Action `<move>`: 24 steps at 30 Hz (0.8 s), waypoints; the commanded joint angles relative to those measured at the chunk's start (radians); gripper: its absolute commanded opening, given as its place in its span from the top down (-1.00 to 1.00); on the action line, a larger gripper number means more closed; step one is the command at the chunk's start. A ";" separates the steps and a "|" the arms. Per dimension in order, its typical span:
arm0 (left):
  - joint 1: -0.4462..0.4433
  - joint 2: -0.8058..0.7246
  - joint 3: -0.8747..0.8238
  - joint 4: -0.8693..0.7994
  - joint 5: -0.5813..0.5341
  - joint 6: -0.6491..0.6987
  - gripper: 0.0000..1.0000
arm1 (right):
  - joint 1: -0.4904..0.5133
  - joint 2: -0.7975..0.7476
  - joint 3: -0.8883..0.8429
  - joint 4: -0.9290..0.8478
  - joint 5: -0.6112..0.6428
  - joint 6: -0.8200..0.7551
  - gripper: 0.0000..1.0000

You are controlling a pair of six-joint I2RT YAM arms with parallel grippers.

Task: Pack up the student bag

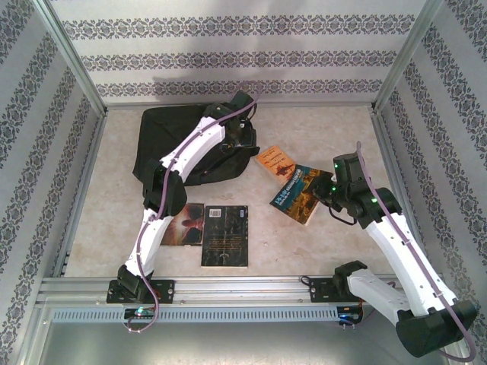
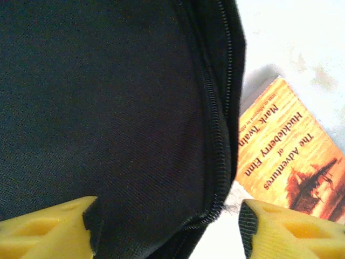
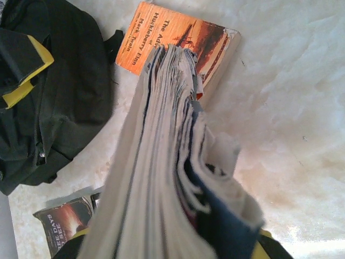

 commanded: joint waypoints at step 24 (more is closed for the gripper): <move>0.027 -0.428 -0.317 0.164 0.003 -0.018 1.00 | -0.002 0.088 0.204 0.161 -0.042 -0.102 1.00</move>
